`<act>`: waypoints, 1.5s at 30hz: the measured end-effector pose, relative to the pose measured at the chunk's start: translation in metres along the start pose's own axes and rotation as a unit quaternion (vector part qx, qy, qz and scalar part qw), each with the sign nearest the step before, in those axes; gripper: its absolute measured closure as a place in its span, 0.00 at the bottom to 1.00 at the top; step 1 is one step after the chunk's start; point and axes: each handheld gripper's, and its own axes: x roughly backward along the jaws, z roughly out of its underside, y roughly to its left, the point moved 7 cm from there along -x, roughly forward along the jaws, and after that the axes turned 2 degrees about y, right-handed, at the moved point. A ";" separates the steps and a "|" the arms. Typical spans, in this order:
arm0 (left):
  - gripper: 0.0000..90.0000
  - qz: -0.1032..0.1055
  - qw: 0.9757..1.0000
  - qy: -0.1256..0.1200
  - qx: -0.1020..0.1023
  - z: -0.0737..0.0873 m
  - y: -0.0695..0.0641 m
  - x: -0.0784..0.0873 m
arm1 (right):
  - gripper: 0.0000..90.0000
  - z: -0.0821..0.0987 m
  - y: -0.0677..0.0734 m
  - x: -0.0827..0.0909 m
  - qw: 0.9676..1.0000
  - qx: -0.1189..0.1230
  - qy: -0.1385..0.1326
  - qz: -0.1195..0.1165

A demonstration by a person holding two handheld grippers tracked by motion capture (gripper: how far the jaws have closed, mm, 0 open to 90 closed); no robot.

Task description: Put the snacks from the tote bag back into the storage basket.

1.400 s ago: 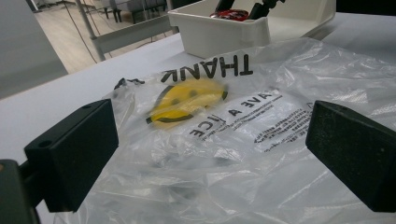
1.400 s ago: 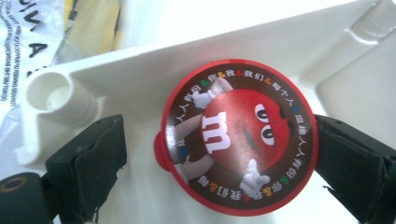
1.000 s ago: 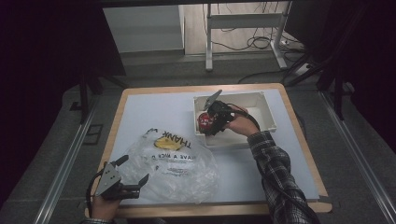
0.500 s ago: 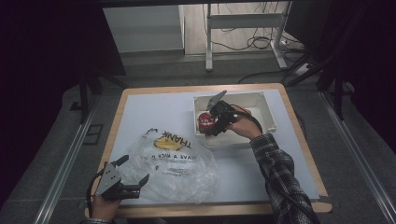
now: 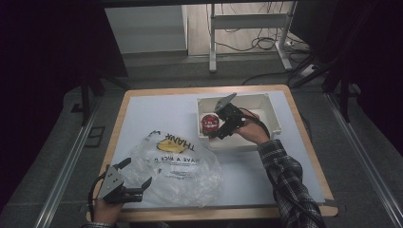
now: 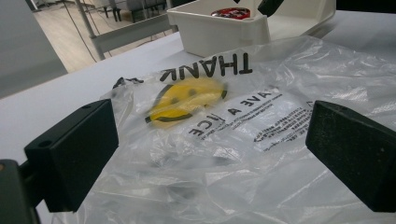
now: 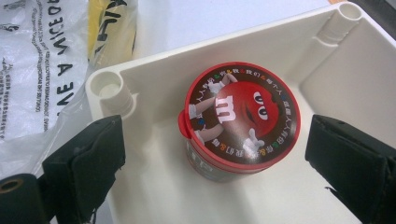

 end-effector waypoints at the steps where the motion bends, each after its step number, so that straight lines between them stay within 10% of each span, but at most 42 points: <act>1: 0.03 0.000 1.000 0.000 0.000 0.000 0.000 0.000 | 0.06 0.000 0.000 0.000 1.000 0.000 0.000 0.000; 45: 0.03 0.002 1.000 -0.002 0.001 -0.001 -0.001 0.001 | 0.06 0.020 0.013 0.021 0.998 -0.034 -0.048 0.015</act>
